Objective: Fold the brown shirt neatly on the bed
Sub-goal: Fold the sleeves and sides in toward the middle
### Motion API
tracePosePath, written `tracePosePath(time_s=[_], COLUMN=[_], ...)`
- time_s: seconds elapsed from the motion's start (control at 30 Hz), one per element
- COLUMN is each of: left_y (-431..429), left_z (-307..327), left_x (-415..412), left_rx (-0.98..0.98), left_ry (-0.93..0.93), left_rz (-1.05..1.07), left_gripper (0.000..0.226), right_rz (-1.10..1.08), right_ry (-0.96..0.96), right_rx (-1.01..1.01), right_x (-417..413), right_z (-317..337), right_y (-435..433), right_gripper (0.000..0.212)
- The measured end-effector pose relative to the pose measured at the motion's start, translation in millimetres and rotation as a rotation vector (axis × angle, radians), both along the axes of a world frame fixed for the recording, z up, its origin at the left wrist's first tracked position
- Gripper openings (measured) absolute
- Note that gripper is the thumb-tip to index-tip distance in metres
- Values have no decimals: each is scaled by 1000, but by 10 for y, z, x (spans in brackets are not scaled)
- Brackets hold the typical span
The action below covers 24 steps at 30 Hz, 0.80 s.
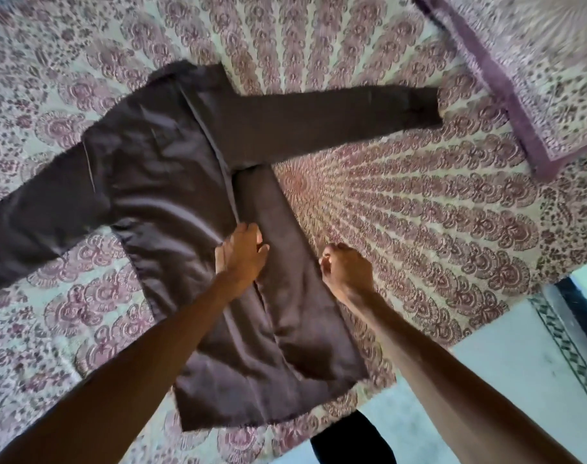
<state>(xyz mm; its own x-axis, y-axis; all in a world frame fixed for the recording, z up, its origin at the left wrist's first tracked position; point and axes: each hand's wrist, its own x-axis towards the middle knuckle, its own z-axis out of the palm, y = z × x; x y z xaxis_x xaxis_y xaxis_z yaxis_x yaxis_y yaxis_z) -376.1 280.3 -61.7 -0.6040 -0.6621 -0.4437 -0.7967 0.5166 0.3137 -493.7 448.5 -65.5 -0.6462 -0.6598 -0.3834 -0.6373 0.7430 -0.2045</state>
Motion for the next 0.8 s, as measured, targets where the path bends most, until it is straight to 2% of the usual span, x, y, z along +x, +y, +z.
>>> tracePosePath(time_s=[0.13, 0.33, 0.5, 0.6, 0.7, 0.8], left_y=[-356, -532, -629, -669, -688, -765], left_z=[39, -16, -219, -404, -556, -563], left_x=[-606, -1589, -2124, -2247, -2296, -2188], left_rx=[-147, -205, -210, -268, -373, -422], left_ry=[109, 54, -122, -220, -282, -333], left_rz=[-105, -174, -239, -270, -304, -263], left_gripper=[19, 31, 58, 75, 79, 72], right_rz=[-13, -9, -24, 73, 153, 161], right_ry=[77, 251, 359, 392, 454, 498], right_rx=[35, 82, 110, 138, 128, 97], right_x=[-794, -2006, -2963, -3337, -3547, -3566], right_z=[-30, -10, -184, -313, -497, -554], right_y=[-464, -841, -909, -882, -879, -874], right_gripper=[29, 29, 34, 40, 34, 23])
